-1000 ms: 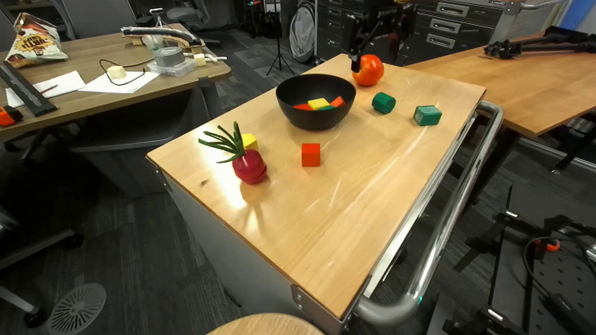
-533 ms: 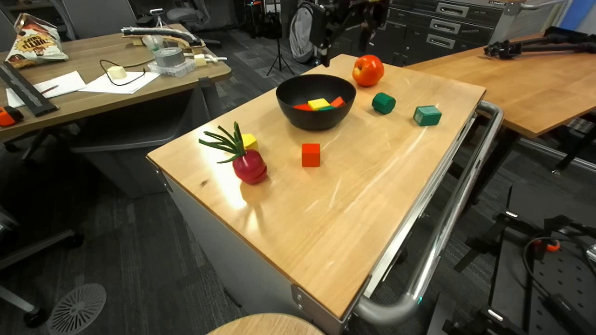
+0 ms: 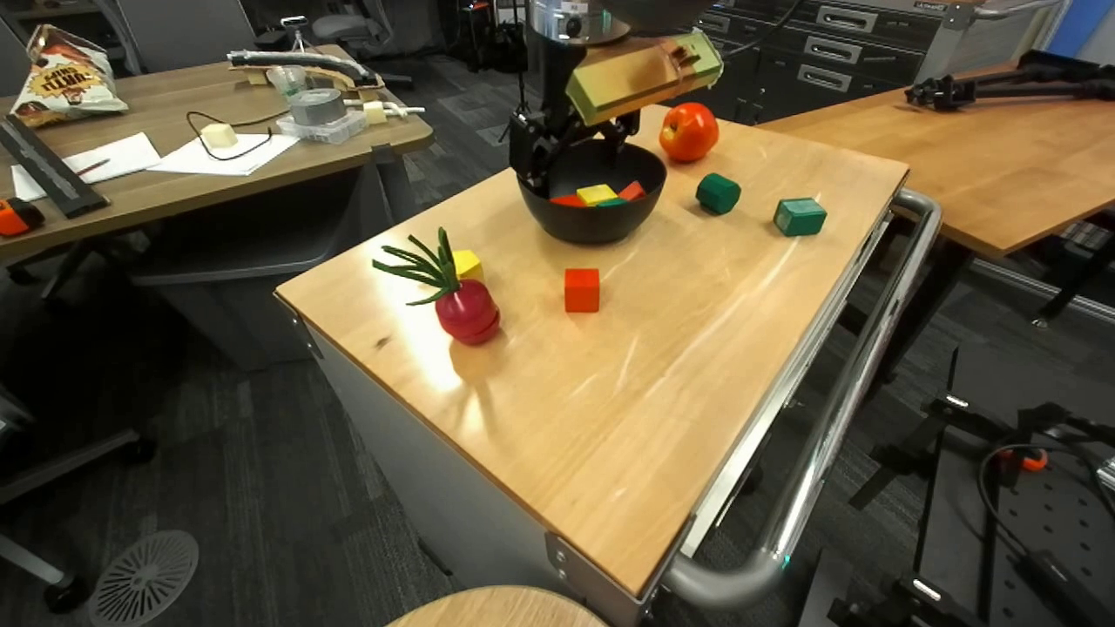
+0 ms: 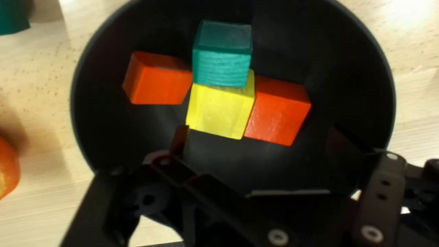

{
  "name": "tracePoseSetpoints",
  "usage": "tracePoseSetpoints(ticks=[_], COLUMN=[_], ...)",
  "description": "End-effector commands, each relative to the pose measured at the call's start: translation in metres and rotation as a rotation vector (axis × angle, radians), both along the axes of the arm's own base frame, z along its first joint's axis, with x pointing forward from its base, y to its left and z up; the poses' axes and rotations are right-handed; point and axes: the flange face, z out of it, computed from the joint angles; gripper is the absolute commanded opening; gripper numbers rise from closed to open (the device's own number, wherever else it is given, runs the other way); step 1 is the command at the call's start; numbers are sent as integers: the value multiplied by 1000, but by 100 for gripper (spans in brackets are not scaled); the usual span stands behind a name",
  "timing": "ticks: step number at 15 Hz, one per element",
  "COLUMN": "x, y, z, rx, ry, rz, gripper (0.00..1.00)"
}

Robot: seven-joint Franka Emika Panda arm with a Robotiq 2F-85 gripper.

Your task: Move the apple to the other side of the bowl and take all the items out of the bowl

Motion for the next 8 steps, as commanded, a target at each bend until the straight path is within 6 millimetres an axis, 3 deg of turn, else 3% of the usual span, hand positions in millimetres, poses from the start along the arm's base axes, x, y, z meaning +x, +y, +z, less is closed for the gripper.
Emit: tracePoseSetpoints(ticks=[1,5,6,8], x=[26,35,35,35], y=[-1,-12,-14,-18], z=[-7,-14,-16,-23], rx=[-21,-42,-53,-73], ry=[-12,-15,-13,1], rz=[-23,-45,-48,-49], gripper=[66,35,31,33])
